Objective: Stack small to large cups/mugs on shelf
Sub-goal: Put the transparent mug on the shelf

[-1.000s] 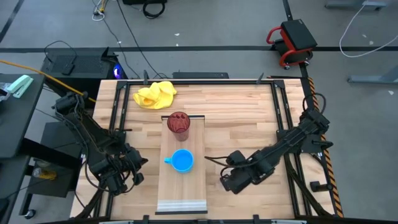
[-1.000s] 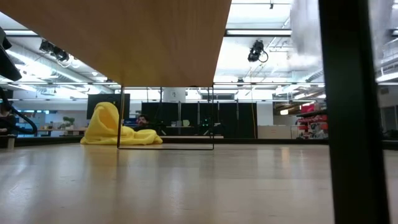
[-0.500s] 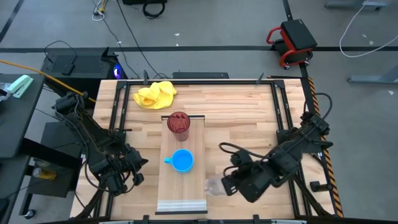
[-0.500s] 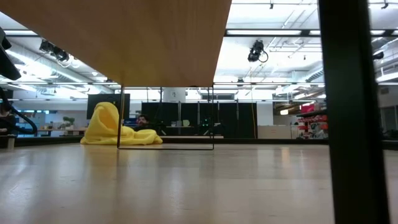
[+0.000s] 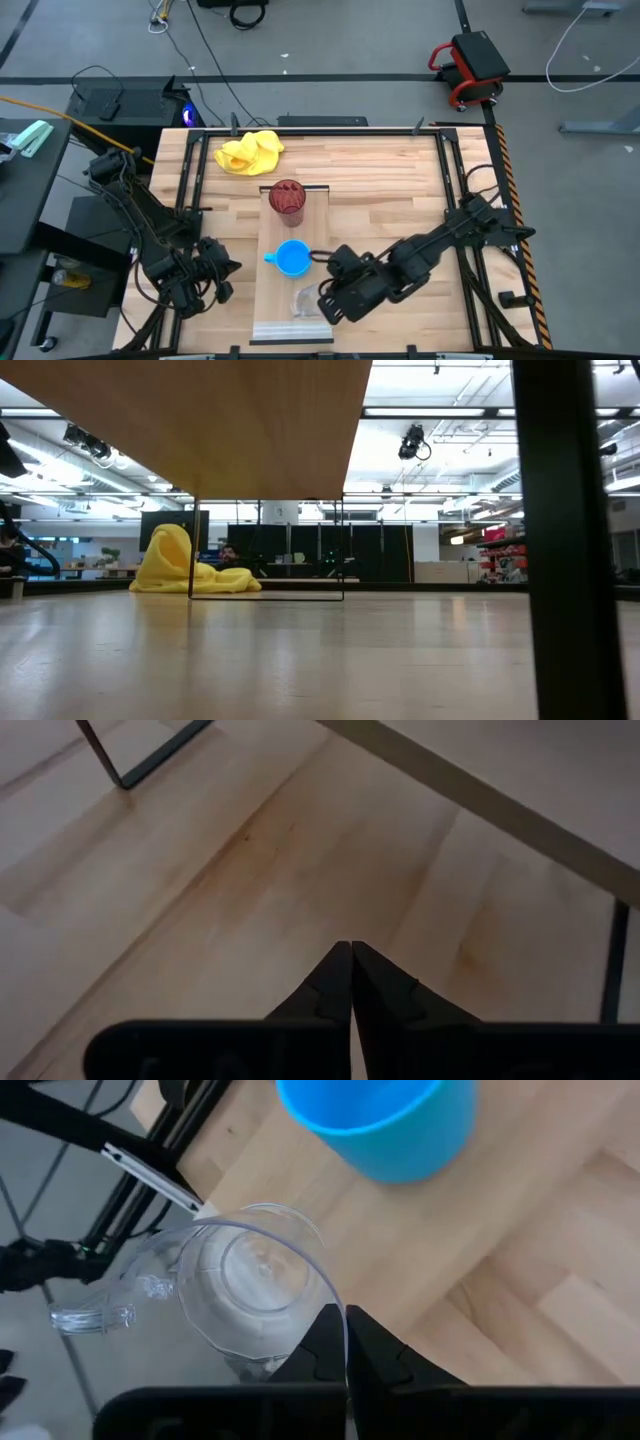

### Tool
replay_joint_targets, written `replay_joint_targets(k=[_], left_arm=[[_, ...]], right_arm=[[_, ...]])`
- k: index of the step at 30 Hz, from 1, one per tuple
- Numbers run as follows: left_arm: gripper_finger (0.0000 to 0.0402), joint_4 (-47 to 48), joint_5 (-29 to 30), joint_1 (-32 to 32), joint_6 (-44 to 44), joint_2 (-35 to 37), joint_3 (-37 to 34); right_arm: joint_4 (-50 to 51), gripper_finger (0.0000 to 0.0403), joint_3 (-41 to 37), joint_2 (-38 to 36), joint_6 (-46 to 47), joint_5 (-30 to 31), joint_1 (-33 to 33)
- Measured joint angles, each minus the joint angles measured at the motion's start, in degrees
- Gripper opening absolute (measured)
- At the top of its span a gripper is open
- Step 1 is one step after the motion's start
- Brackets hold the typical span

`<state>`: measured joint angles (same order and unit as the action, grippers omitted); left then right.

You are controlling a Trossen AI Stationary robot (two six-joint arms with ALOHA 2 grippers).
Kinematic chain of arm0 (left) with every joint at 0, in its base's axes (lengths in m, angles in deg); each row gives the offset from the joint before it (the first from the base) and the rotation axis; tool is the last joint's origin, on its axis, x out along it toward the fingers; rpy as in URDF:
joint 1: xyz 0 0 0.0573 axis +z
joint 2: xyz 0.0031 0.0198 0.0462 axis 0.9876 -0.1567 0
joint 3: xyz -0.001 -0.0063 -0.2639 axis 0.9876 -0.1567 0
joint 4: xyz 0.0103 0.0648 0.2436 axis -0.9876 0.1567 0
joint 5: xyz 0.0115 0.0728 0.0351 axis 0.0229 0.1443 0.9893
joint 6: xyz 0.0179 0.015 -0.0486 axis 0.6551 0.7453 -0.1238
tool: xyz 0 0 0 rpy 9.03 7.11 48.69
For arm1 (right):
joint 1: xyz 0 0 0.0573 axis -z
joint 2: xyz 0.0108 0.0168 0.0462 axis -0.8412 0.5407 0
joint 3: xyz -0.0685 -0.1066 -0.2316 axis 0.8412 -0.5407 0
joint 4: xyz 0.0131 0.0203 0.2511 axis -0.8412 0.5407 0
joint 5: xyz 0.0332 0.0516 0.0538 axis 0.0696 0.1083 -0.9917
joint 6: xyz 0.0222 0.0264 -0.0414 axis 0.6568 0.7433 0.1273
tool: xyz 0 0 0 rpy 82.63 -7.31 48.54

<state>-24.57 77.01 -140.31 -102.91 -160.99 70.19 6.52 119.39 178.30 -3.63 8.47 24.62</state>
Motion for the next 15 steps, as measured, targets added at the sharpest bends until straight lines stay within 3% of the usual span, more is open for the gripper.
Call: replay_joint_targets(k=[11,15], left_arm=[[0.0016,-2.67,0.42,1.68,-0.01,0.01,0.06],[0.0009,-2.72,1.78,1.39,0.93,0.02,3.13]], right_arm=[[0.48,0.0,4.05,6.17,-4.87,-1.89,0.63],[0.4,0.0,4.05,6.18,-5.69,-1.53,0.91]])
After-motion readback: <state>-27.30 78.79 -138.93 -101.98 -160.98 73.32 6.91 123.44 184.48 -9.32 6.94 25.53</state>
